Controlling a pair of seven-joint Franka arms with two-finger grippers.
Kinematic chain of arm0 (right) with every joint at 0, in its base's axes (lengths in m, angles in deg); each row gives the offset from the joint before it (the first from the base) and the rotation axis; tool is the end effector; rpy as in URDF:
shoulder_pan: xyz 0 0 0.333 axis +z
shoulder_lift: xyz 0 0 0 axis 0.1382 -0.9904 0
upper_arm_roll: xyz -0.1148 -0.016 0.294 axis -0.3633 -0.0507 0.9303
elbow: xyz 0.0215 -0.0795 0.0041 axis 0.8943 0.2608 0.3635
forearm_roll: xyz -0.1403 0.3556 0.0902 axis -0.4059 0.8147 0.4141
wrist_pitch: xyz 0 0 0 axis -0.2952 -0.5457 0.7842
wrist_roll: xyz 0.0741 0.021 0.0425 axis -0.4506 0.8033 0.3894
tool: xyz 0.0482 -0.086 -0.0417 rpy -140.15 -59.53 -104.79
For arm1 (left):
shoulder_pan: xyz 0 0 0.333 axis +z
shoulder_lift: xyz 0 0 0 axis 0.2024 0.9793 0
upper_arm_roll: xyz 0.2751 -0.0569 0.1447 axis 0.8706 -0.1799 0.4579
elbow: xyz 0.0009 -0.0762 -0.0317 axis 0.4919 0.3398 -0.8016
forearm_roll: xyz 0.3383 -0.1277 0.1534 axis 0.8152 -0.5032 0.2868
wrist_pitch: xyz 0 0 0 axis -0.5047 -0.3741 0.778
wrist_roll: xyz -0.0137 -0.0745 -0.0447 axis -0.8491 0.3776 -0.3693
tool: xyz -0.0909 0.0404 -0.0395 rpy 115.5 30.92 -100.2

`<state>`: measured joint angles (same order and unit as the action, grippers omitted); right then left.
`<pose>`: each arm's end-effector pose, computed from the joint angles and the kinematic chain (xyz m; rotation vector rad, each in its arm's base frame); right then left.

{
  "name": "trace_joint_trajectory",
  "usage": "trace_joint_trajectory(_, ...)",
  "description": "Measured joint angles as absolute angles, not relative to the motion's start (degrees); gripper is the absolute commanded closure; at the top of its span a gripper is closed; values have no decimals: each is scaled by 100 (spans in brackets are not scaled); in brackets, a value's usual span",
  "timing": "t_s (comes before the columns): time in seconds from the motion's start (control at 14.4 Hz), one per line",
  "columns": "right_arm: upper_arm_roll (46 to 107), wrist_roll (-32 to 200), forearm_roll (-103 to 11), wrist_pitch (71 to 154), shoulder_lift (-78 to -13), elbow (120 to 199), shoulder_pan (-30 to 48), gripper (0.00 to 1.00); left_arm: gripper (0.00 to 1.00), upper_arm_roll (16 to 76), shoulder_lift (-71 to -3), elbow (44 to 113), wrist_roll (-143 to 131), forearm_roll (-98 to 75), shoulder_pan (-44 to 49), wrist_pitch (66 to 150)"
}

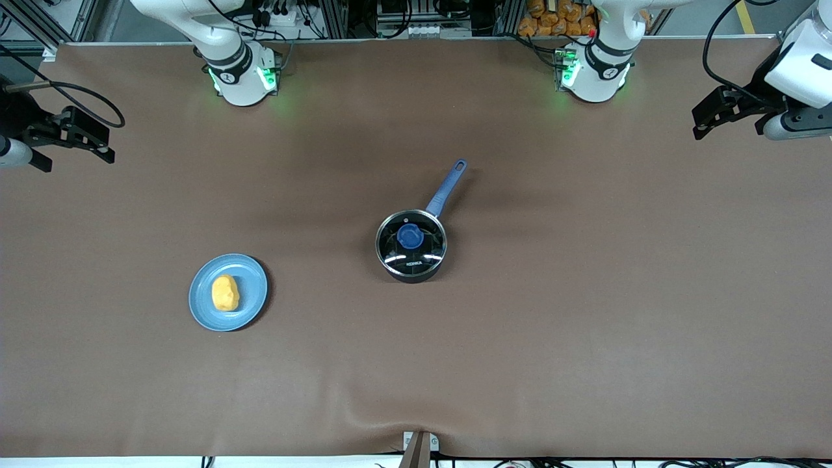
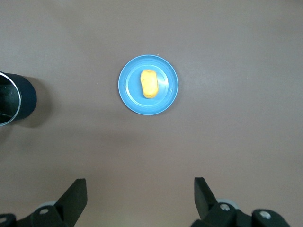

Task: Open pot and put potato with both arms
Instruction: 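Move the left gripper toward the glass pot lid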

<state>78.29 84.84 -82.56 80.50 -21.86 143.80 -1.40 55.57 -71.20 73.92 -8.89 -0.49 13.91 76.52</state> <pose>0.5439 0.0256 0.6664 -3.1251 -0.2307 0.0015 0.4962 -0.0597 0.6516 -3.0798 -0.0799 0.0285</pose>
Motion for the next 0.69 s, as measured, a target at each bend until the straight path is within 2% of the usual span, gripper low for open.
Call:
trace_joint_trajectory(0.55,7827,8484,-8256,8089,-2192,14394,-140,0,0,5563,-7080,7171,-905,-130,1472,7635)
trace_joint_trajectory(0.69,7821,8484,-8258,8306,-2196,14462,-140,0,0,5454,-6986,7166,-1055,-155,1437,7640)
